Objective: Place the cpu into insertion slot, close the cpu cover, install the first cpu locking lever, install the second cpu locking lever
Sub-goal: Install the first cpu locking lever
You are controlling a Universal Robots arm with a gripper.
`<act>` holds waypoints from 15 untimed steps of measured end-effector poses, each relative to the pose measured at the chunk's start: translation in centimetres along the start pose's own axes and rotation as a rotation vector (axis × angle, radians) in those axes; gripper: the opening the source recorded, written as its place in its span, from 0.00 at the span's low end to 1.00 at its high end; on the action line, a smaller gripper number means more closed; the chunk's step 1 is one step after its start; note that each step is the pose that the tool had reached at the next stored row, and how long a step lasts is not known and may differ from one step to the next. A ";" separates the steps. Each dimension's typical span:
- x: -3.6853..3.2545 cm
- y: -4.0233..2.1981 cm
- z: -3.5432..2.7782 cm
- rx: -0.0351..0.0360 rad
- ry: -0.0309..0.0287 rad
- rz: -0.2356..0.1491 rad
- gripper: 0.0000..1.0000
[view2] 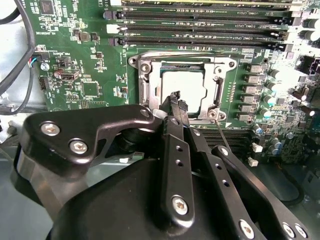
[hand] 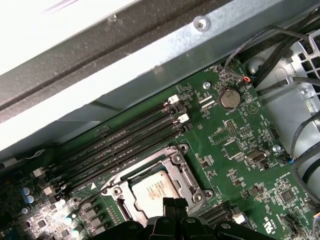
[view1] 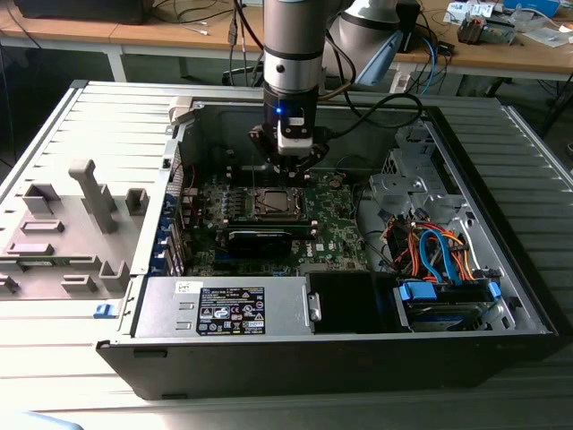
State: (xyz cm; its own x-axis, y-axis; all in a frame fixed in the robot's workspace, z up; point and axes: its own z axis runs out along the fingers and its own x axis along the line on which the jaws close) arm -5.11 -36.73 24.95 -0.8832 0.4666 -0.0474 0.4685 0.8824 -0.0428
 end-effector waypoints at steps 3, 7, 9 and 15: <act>0.00 0.00 0.00 -0.0003 -0.0004 -0.008 0.11; 0.00 0.00 0.00 -0.0009 -0.0008 -0.019 0.11; 0.00 0.00 0.00 -0.0012 -0.0011 -0.026 0.11; 0.00 0.00 0.00 -0.0019 -0.0017 -0.040 0.11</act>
State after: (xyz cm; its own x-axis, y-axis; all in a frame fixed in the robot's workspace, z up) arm -5.11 -36.73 24.95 -0.9012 0.4307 -0.0474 0.4326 0.9005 -0.0429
